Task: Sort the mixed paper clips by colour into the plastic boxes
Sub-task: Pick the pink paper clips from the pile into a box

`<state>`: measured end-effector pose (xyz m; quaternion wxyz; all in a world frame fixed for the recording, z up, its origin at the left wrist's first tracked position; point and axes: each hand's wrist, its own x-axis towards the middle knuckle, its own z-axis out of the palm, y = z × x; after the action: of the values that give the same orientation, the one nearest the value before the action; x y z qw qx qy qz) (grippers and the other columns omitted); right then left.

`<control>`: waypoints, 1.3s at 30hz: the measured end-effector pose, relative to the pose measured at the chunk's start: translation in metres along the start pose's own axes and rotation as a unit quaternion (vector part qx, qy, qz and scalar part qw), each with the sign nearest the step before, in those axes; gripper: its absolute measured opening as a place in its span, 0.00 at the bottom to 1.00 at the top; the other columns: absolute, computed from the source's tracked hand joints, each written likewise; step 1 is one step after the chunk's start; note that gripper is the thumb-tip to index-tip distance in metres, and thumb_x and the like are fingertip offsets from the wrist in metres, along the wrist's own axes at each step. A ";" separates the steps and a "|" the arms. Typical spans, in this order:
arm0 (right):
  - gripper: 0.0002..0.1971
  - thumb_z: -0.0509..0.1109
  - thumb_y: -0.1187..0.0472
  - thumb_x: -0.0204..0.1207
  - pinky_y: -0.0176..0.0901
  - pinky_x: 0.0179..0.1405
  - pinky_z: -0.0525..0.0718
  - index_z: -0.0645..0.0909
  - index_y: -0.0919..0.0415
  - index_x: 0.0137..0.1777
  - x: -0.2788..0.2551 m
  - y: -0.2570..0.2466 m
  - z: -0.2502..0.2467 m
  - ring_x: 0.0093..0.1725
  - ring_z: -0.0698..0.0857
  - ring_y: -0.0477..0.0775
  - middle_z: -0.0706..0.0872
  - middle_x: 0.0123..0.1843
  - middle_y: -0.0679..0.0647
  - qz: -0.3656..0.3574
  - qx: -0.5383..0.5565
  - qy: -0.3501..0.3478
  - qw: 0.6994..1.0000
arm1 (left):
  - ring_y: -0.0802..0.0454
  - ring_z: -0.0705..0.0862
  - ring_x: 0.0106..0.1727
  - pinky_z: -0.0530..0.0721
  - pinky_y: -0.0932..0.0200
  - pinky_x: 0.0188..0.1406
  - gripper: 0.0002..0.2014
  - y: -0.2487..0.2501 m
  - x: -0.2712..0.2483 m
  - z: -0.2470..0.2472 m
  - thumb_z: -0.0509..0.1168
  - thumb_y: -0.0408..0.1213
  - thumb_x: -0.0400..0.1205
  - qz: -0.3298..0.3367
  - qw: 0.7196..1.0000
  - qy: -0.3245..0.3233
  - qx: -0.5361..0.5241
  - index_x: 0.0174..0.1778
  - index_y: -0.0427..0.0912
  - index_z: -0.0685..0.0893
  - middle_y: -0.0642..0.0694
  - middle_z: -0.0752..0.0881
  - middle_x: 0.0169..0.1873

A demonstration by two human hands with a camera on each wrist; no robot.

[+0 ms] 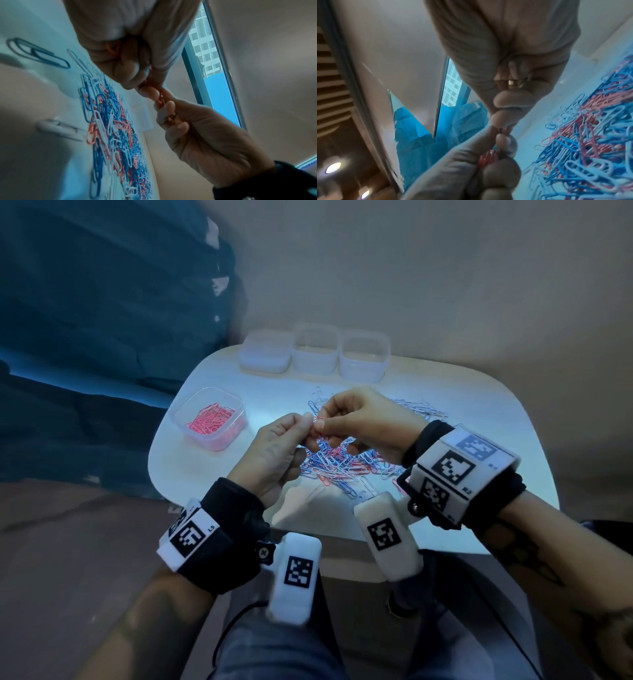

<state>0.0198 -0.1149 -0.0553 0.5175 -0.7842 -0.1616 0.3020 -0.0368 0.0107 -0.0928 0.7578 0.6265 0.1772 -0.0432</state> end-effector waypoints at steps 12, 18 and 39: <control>0.05 0.69 0.63 0.71 0.42 0.43 0.78 0.85 0.60 0.44 -0.005 -0.006 0.040 0.47 0.82 0.58 0.84 0.40 0.57 -0.080 -0.300 0.076 0.947 | 0.58 0.76 0.37 0.76 0.67 0.33 0.15 -0.011 0.009 0.002 0.52 0.48 0.84 -0.172 0.934 -0.058 -0.307 0.41 0.43 0.78 0.50 0.77 0.38; 0.08 0.74 0.61 0.71 0.34 0.33 0.72 0.84 0.64 0.47 -0.002 0.002 -0.010 0.30 0.75 0.44 0.78 0.30 0.49 -0.072 -0.147 0.173 0.971 | 0.60 0.68 0.13 0.59 0.75 0.09 0.28 -0.004 0.009 -0.004 0.50 0.48 0.86 -0.226 0.899 -0.058 -0.370 0.20 0.41 0.74 0.52 0.68 0.16; 0.14 0.77 0.60 0.68 0.41 0.42 0.72 0.81 0.55 0.53 0.037 0.028 -0.036 0.49 0.79 0.55 0.77 0.45 0.50 0.020 -0.455 0.068 0.888 | 0.61 0.65 0.09 0.57 0.73 0.07 0.25 0.004 0.005 -0.009 0.51 0.52 0.84 -0.213 0.891 -0.046 -0.397 0.24 0.42 0.71 0.52 0.66 0.14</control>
<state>0.0692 -0.1318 -0.0821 0.1079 -0.9553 -0.2297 0.1515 -0.0334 0.0214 -0.0923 0.9233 0.2178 0.2739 -0.1583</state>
